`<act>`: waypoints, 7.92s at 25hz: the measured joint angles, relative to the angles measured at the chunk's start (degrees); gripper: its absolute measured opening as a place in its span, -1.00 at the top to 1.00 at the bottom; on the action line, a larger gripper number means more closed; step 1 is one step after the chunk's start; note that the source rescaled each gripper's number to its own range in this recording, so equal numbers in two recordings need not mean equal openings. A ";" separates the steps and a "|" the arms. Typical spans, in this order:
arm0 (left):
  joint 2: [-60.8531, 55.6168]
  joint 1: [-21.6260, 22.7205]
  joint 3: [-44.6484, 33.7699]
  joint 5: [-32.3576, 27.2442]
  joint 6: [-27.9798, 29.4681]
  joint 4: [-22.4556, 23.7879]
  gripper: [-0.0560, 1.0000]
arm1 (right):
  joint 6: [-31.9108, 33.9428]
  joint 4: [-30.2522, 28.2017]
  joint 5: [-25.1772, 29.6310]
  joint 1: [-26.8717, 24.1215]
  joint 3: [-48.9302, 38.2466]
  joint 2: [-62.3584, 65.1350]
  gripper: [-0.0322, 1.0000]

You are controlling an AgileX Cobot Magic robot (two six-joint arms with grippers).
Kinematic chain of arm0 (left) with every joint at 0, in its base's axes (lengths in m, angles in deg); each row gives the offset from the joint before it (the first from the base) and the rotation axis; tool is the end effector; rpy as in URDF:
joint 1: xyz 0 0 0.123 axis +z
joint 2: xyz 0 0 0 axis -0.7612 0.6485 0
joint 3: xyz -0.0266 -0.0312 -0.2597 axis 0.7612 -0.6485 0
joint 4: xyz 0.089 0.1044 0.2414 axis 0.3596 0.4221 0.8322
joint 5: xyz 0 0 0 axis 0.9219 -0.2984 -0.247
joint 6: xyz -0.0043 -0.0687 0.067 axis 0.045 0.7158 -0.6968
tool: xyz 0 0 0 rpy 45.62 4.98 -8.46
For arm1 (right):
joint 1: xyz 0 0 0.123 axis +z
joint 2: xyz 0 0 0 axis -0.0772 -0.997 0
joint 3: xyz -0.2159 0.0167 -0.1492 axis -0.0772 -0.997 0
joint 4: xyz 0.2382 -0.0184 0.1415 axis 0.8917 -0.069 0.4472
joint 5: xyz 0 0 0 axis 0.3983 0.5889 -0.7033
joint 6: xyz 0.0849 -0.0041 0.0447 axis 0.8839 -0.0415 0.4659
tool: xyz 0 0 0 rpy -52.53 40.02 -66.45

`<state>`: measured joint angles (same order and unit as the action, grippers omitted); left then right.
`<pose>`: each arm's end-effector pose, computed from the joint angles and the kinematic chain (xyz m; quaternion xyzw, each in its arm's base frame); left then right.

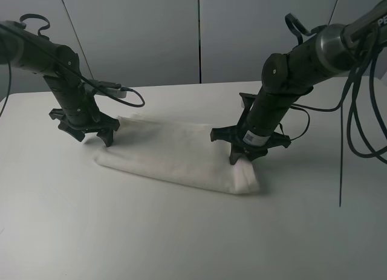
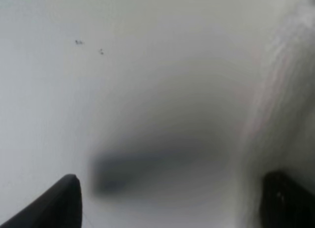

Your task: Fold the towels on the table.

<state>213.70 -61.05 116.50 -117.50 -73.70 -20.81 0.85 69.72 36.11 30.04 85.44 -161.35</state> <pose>0.4045 -0.0756 0.0547 0.1069 0.9920 0.0279 0.0604 0.3225 0.1730 0.0426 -0.0108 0.9939 0.1070 0.0244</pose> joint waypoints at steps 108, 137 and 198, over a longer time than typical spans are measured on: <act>-10.78 0.28 20.55 -26.81 -15.39 -9.58 -0.93 | -60.36 81.76 -7.28 12.27 14.62 -8.78 0.93; -19.23 0.63 18.23 -27.00 -15.31 -7.21 -0.93 | -53.97 47.84 -12.34 13.50 17.46 0.95 -1.00; -124.14 7.44 -46.66 -24.99 -9.84 -10.46 -1.00 | -19.23 -12.64 29.26 7.65 -34.57 113.84 -1.00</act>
<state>89.56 -53.61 69.84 -142.50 -83.54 -31.27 -18.38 57.08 65.37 37.69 50.88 -47.51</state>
